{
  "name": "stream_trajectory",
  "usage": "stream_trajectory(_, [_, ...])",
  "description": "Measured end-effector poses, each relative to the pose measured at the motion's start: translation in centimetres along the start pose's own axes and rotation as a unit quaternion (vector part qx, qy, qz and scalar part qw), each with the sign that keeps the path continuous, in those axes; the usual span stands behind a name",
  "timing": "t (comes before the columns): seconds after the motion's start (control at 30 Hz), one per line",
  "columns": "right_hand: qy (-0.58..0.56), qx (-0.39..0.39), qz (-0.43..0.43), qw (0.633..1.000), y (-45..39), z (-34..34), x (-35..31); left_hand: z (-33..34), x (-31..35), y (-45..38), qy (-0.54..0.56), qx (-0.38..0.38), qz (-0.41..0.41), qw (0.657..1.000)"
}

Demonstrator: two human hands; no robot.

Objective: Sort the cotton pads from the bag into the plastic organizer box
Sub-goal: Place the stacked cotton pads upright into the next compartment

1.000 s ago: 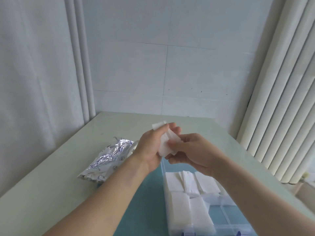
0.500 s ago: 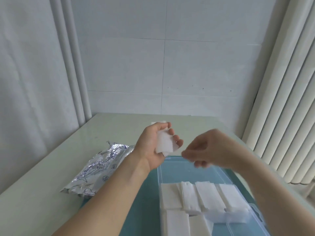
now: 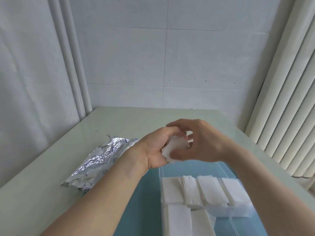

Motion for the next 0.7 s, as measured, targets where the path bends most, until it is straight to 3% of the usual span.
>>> stream_trajectory(0.17, [0.024, 0.059, 0.054, 0.997, -0.1, -1.0, 1.9, -1.0, -0.1, -0.3, 0.029, 0.054, 0.017, 0.998])
stream_trajectory(0.4, [-0.017, 0.026, 0.066, 0.997, 0.1, -1.1, 2.2, -1.0, -0.1, -0.5, 0.094, 0.034, 0.023, 0.995])
stream_trajectory(0.53, [-0.034, -0.025, 0.081, 0.996, 1.1, -2.1, 2.1, -1.3, -0.4, -0.1, -0.047, 0.033, -0.021, 0.998])
stream_trajectory(0.7, [0.004, -0.064, 0.116, 0.991, 1.7, -1.6, 2.1, 0.2, -1.4, 0.6, -0.184, -0.033, -0.103, 0.977])
Point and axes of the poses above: each hand's wrist, its own y-axis away from the middle knuckle, its own z-axis out of the palm, x = y × z, the point moved 8 cm from there along -y, towards the middle knuckle, and after that the axes turned 11 degrees about -x, right-handed, at the moved point
